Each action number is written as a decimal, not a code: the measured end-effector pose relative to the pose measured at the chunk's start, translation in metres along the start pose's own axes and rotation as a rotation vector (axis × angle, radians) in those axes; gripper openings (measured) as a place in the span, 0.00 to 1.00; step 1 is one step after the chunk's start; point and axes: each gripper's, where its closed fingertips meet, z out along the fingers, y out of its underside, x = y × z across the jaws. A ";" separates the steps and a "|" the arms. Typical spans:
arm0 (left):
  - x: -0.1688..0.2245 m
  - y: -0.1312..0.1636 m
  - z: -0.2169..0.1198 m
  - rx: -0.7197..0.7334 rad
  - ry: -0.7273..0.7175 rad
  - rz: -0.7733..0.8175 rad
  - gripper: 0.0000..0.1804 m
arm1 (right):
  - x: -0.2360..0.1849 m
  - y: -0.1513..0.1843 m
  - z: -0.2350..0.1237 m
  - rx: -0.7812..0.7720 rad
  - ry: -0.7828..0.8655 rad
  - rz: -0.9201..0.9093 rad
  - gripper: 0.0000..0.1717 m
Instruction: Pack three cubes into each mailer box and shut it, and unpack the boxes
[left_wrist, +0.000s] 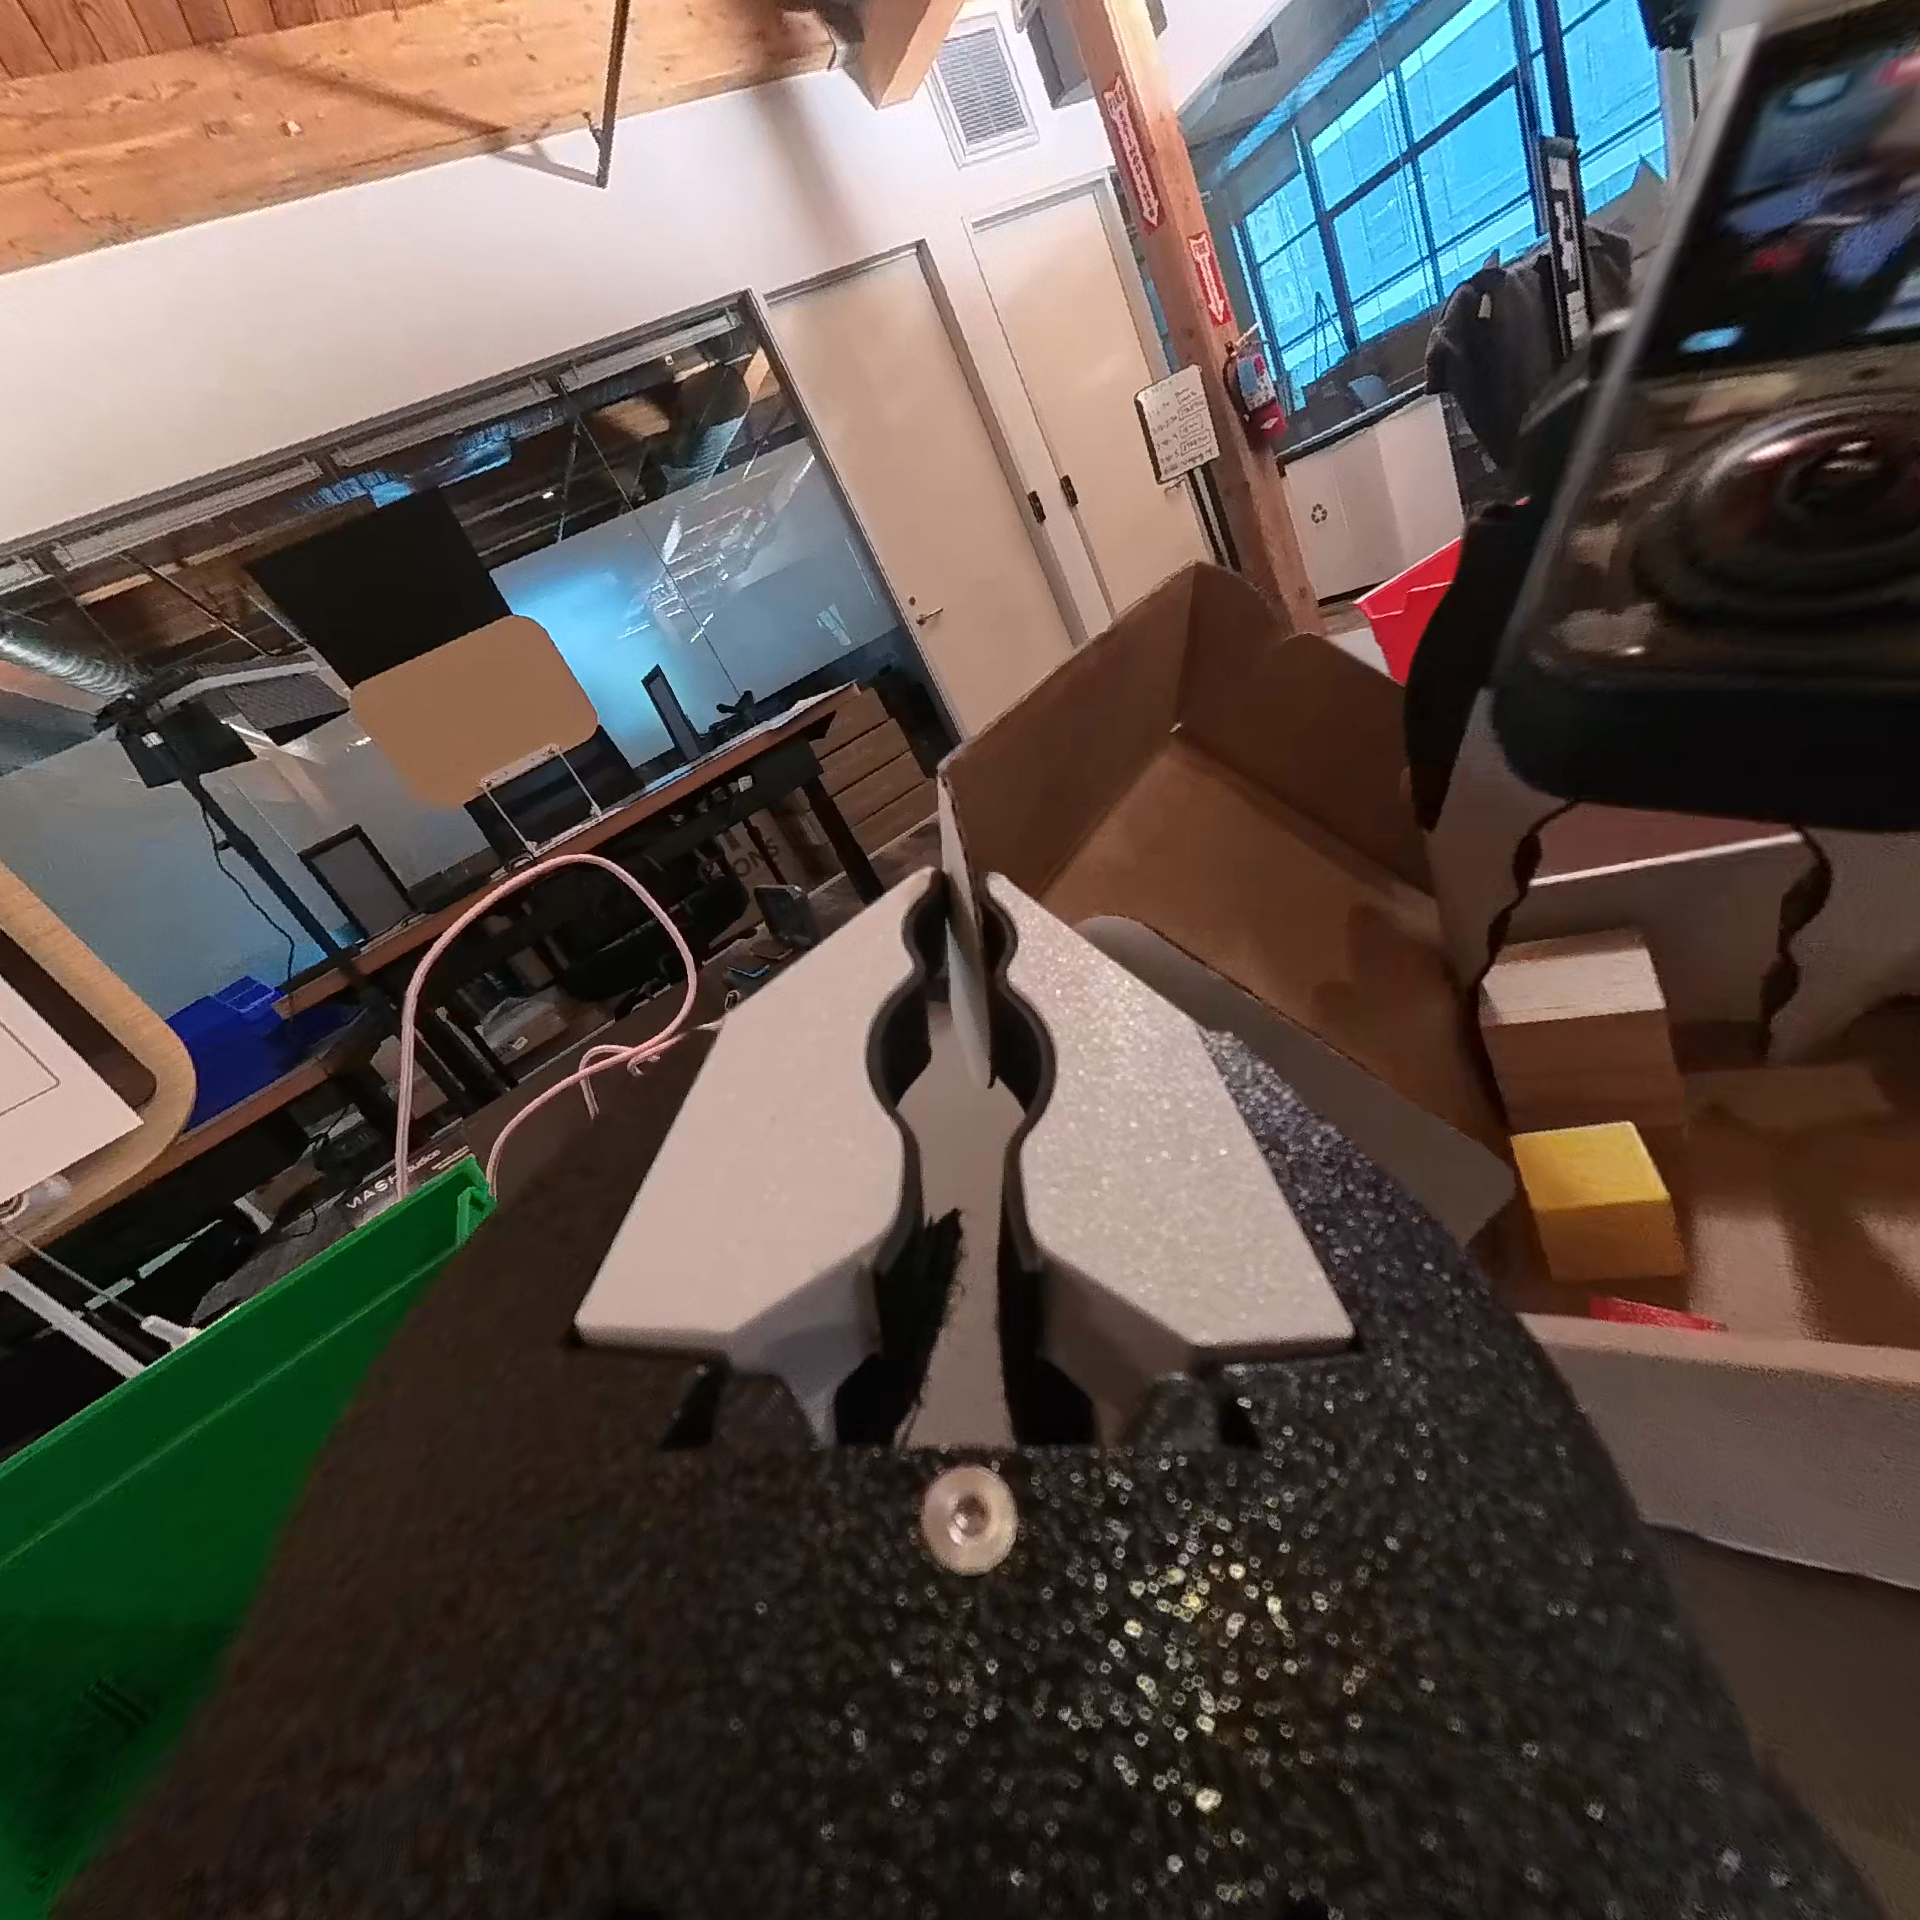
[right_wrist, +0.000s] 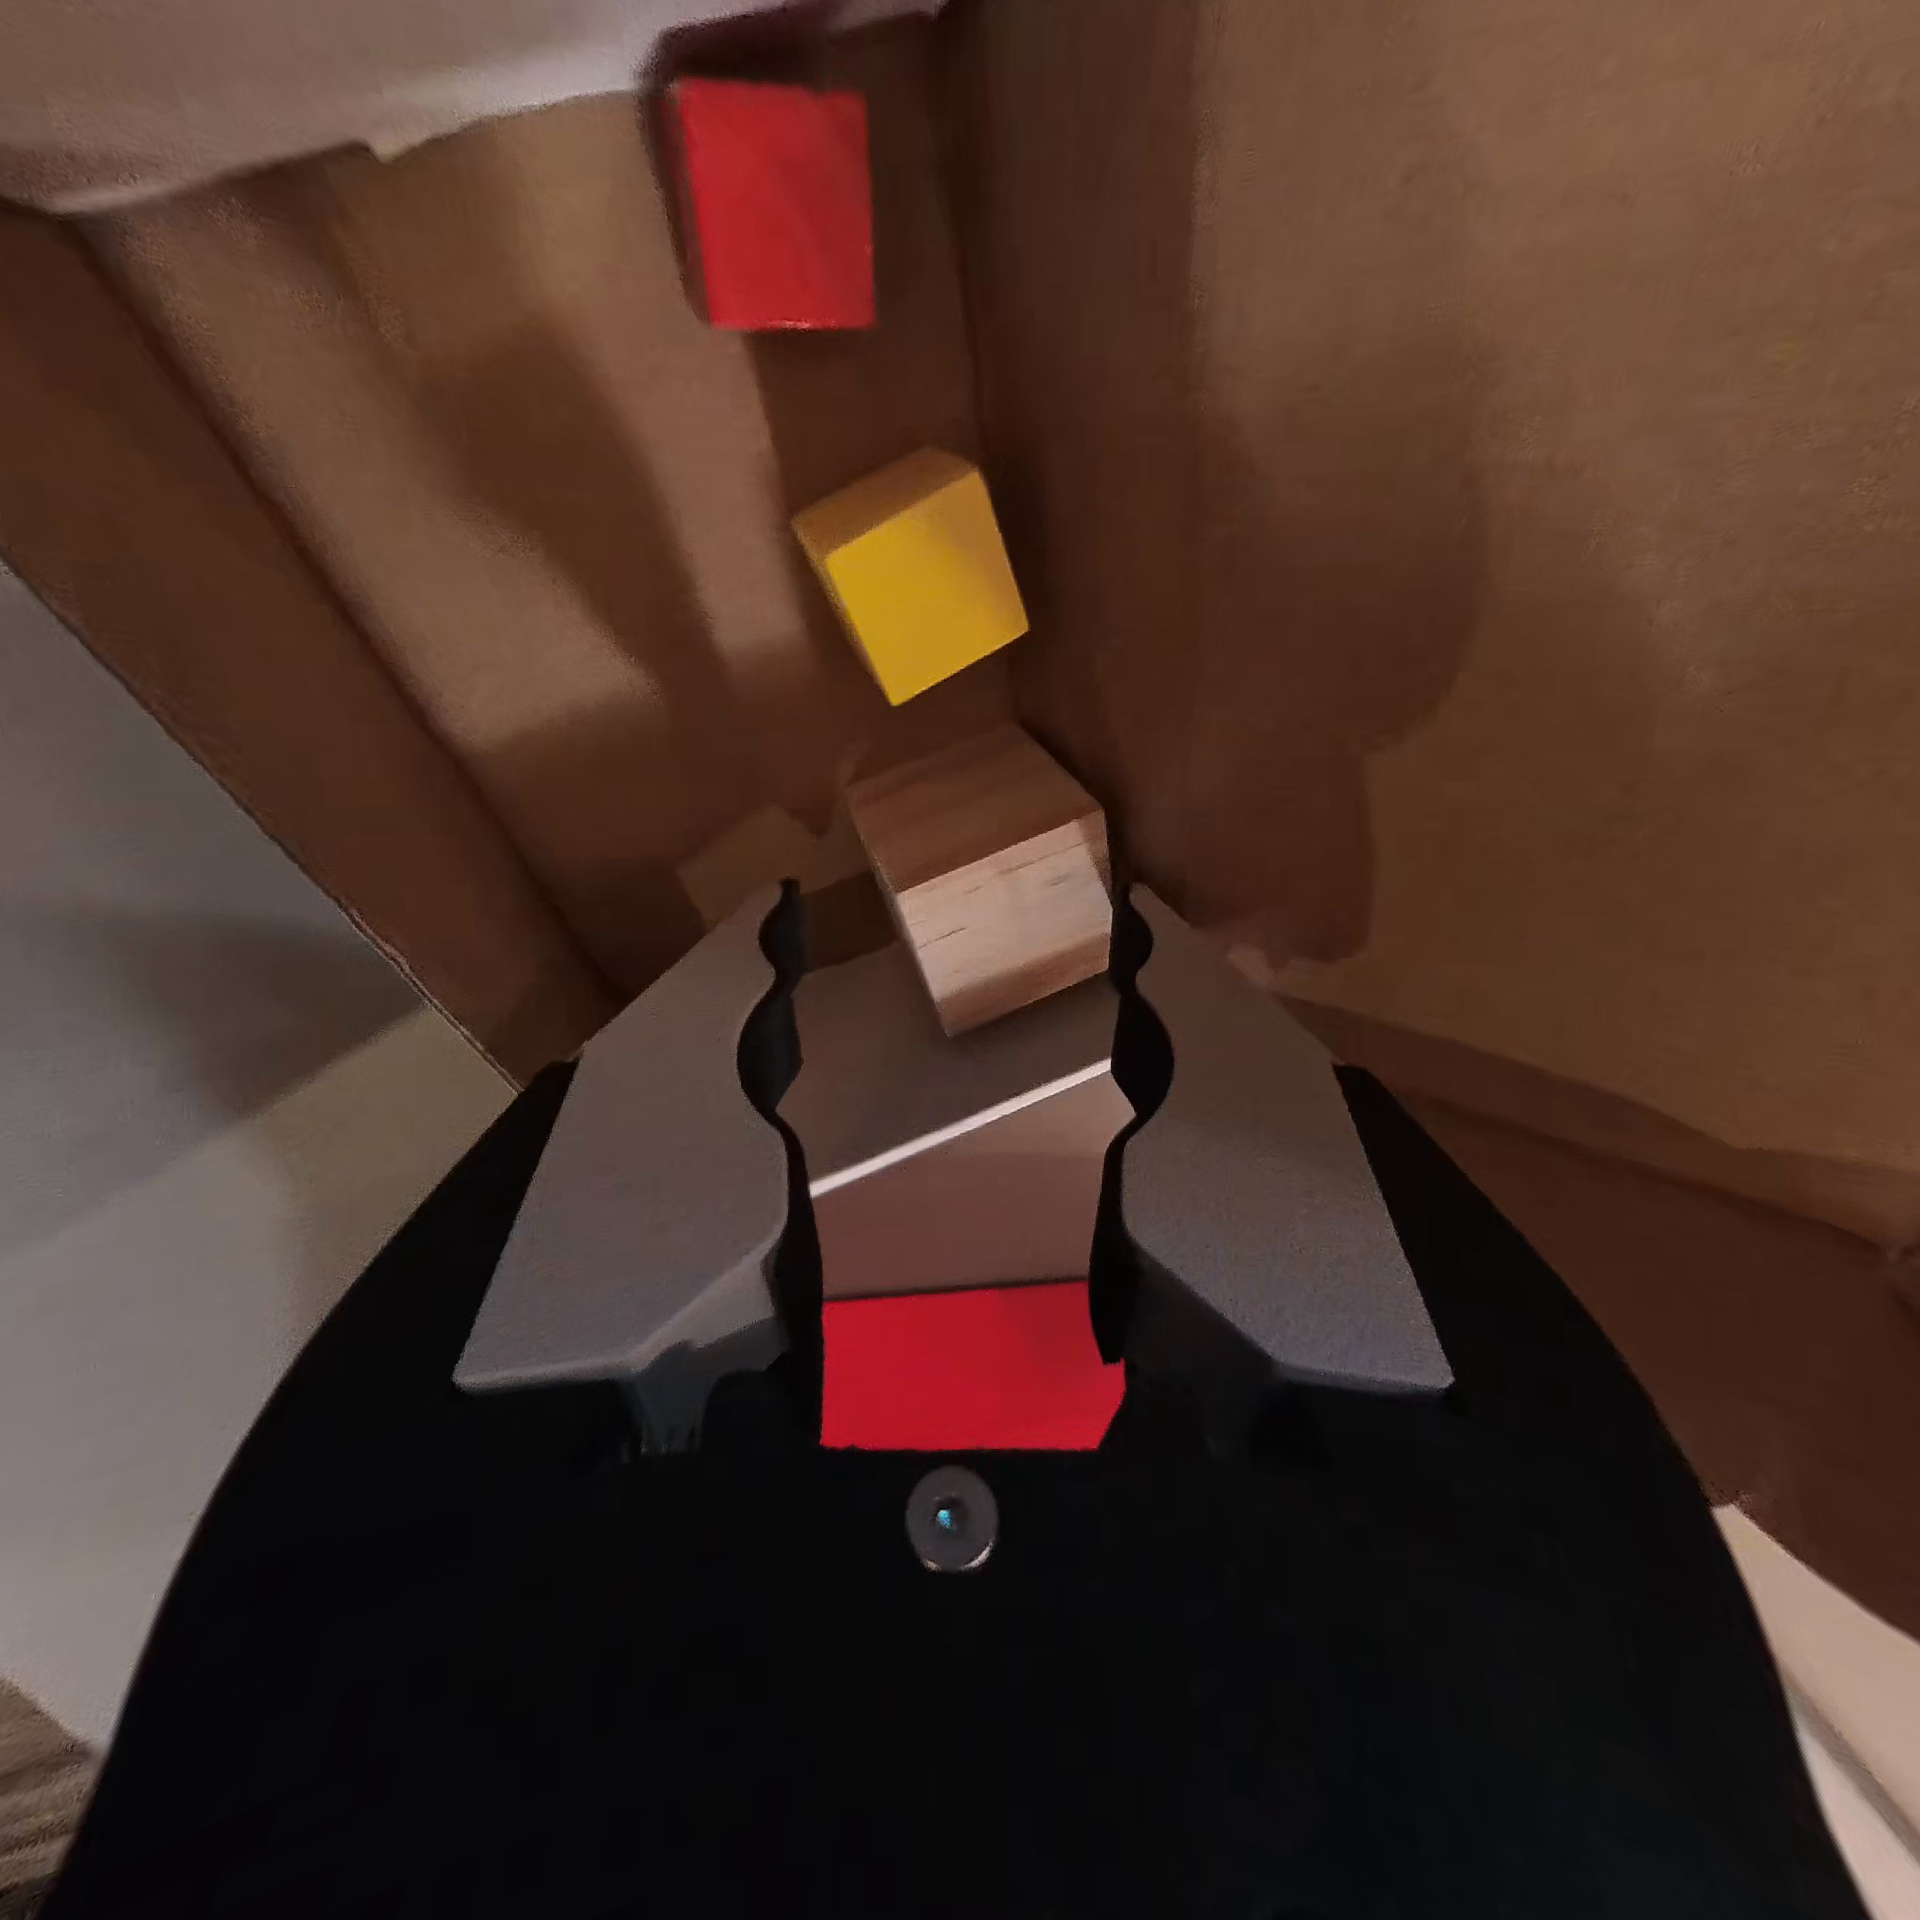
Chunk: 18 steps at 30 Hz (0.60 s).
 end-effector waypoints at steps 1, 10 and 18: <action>0.001 0.000 0.000 0.002 0.001 -0.004 0.01 | 0.000 0.000 0.000 -0.004 -0.019 0.014 0.34; 0.001 -0.001 0.000 0.002 0.003 0.001 0.01 | -0.023 -0.009 -0.017 0.037 -0.203 0.057 0.26; 0.002 -0.002 0.000 0.007 0.005 0.007 0.01 | -0.028 0.003 0.000 -0.047 -0.136 -0.211 0.36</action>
